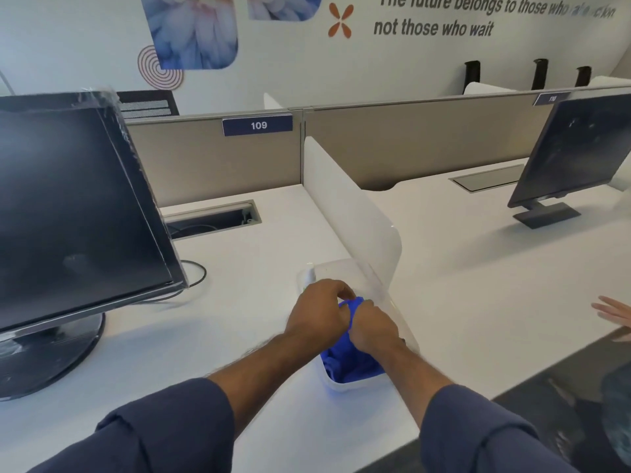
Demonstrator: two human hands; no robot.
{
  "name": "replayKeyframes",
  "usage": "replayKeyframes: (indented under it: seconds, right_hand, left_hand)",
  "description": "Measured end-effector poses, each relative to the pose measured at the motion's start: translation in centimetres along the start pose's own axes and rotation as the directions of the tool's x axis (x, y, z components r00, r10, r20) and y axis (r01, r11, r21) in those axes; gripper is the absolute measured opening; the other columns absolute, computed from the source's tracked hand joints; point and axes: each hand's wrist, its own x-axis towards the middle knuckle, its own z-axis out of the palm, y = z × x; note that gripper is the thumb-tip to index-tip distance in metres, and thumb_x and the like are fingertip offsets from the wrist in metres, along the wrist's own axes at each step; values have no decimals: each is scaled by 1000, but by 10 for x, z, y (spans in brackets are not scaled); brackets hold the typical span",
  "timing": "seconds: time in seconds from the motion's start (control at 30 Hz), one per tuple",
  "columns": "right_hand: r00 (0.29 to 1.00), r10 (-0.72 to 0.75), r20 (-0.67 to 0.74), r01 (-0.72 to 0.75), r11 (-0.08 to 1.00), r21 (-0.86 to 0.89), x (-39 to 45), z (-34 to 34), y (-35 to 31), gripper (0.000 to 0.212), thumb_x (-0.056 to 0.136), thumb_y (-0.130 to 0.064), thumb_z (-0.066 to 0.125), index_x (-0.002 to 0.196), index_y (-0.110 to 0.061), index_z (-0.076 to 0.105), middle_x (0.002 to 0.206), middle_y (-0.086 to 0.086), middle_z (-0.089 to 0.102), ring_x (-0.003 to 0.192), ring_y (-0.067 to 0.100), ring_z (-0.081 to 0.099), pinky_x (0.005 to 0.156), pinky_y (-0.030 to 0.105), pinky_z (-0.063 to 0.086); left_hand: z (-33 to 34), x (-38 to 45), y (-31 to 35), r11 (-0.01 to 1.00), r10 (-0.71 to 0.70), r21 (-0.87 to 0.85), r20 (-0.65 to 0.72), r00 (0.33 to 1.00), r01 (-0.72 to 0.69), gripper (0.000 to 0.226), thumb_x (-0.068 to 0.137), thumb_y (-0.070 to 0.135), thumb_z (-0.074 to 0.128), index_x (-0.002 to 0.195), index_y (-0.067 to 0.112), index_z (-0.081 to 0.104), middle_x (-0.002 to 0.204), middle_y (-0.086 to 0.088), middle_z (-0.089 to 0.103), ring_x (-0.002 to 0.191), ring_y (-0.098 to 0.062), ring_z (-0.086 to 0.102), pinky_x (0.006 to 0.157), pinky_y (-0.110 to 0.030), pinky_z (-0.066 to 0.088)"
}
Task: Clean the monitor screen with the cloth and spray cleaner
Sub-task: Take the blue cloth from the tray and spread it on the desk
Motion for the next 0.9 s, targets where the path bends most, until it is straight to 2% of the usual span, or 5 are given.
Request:
replayKeyframes:
  seconds: [0.2, 0.4, 0.6, 0.77, 0.9]
  right_hand:
    - [998, 57, 7, -57, 981, 184, 3, -14, 0, 16, 88, -14, 60, 104, -11, 57, 102, 8, 65, 87, 24, 60, 71, 30, 46]
    - [968, -97, -231, 205, 839, 504, -23, -48, 2, 7, 73, -19, 67, 73, -21, 60, 63, -8, 59, 63, 13, 56, 64, 29, 46]
    - [891, -280, -358, 453, 615, 646, -58, -99, -12, 14, 78, -3, 65, 84, -15, 64, 79, 6, 67, 71, 18, 60, 66, 22, 49]
    - [834, -305, -459, 549, 538, 640, -79, -141, -35, 14, 84, -4, 64, 92, -15, 63, 84, -4, 67, 76, 7, 60, 69, 15, 49]
    - [848, -283, -448, 530, 453, 717, -92, -162, -54, 15, 86, -10, 68, 98, -17, 64, 94, 1, 70, 88, 20, 66, 81, 33, 53]
  left_hand:
    - [-9, 1, -20, 997, -53, -50, -36, 998, 51, 30, 86, 11, 58, 111, 26, 67, 114, 12, 65, 96, -7, 58, 85, -21, 46]
    - [-22, 6, -34, 986, -1, -167, 8, 1000, 2, 66, 79, 18, 76, 139, 23, 48, 135, 12, 52, 118, -11, 53, 91, -20, 42]
    - [-37, -2, -33, 914, 110, -394, 13, 994, -96, 70, 73, 25, 87, 132, 34, 51, 124, 24, 60, 107, 9, 56, 79, -3, 43]
    - [-65, -2, -34, 819, -3, -574, -20, 1000, -9, 17, 80, 22, 81, 93, 22, 71, 93, 2, 74, 80, -7, 68, 68, -19, 54]
    - [-104, -9, -37, 632, -53, -774, 8, 999, 40, 37, 79, 24, 80, 110, 8, 67, 105, -5, 74, 96, -18, 68, 87, -37, 55]
